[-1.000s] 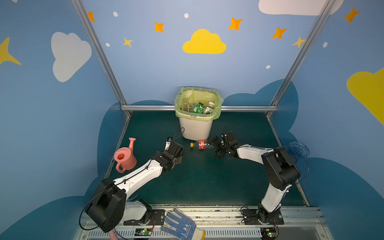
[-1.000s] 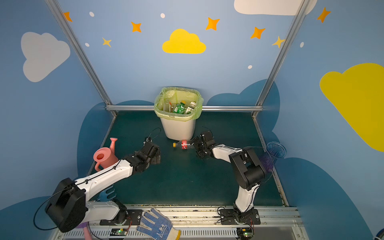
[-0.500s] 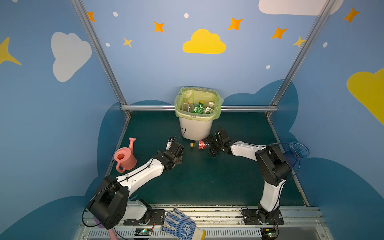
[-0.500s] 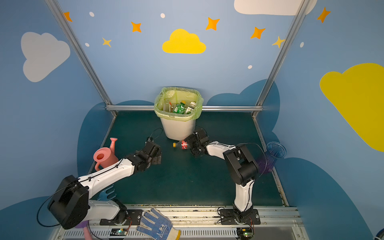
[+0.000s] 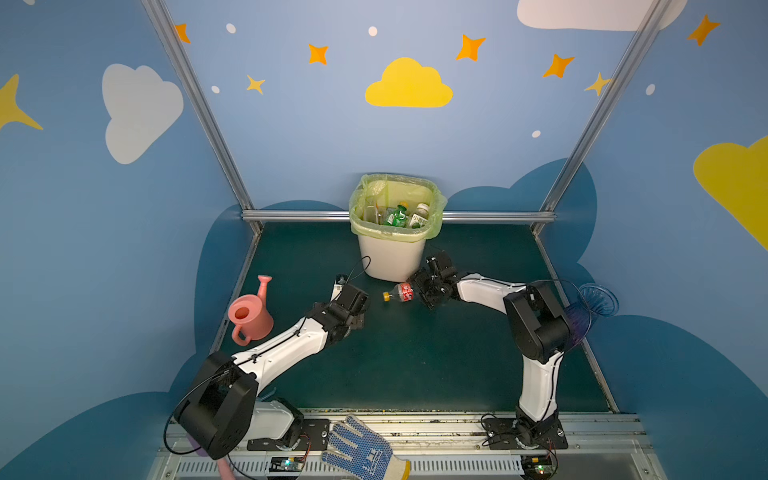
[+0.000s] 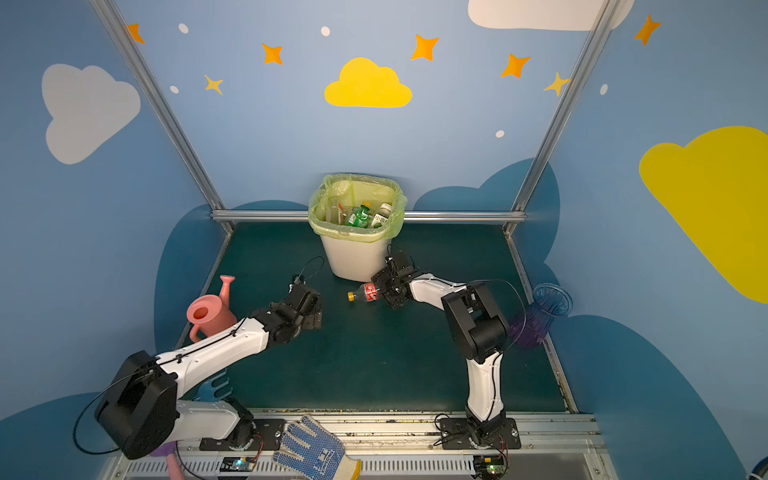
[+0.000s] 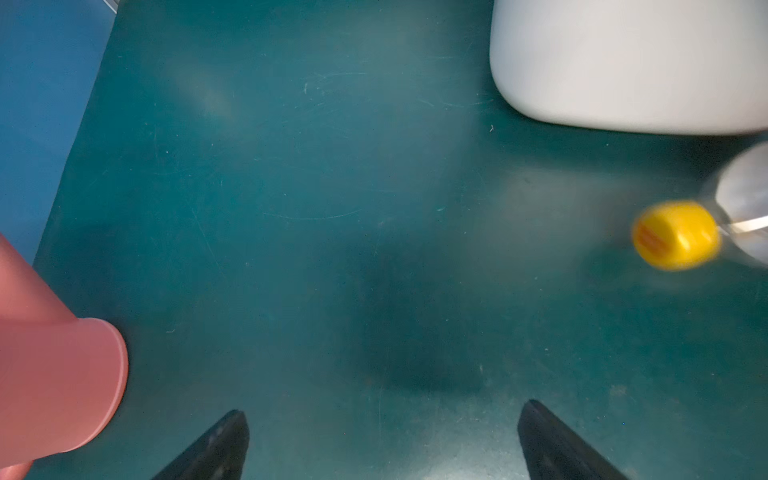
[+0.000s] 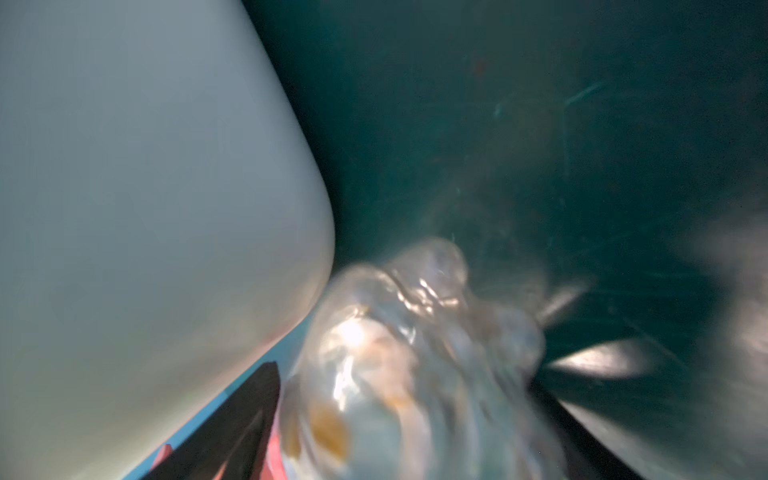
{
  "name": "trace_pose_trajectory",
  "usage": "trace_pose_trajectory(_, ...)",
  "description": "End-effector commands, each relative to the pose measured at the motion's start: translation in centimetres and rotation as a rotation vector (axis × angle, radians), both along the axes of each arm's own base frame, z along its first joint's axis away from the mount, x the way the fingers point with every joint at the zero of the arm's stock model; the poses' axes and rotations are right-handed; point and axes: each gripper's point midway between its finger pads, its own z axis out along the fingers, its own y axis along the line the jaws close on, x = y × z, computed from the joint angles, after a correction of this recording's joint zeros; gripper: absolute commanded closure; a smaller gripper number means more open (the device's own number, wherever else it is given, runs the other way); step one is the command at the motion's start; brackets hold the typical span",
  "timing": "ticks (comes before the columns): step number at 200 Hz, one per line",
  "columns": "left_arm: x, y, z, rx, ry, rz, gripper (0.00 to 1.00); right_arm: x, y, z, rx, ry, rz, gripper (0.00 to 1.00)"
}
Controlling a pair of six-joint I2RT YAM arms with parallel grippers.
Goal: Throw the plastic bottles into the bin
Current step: 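Close the right gripper on the red-label bottle and lift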
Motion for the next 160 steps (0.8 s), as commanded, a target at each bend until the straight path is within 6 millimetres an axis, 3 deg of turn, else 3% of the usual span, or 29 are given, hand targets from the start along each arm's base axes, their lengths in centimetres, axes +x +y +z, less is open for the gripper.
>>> trace_pose_trajectory(1,-0.5,0.6,-0.1,0.010,0.002,0.023,0.00,-1.3,-1.3,-2.0,-0.063,0.067,0.004,0.18)
trace_pose_trajectory(32,-0.5,0.6,0.0,0.012,-0.002,0.025,0.00,-1.2,-1.8,-1.7,-0.055,0.056,0.001,0.32)
trace_pose_trajectory(64,-0.4,0.7,-0.1,0.013,0.002,0.030,0.00,-0.8,-1.5,-1.7,-0.043,0.038,0.041,0.34)
trace_pose_trajectory(86,-0.4,0.9,-0.2,0.015,-0.002,0.046,0.00,-0.7,-1.1,-2.0,-0.025,0.046,0.053,0.44)
trace_pose_trajectory(111,-0.7,1.4,0.0,0.007,-0.017,0.075,0.00,0.0,-1.6,-1.2,0.022,-0.004,0.043,0.47)
trace_pose_trajectory(133,-1.0,2.0,0.0,-0.024,-0.034,0.103,0.00,1.6,-2.9,2.0,0.060,-0.111,0.053,0.50)
trace_pose_trajectory(160,-1.2,2.7,0.0,-0.086,-0.040,0.138,0.00,3.6,-5.9,10.0,-0.038,-0.309,0.123,0.52)
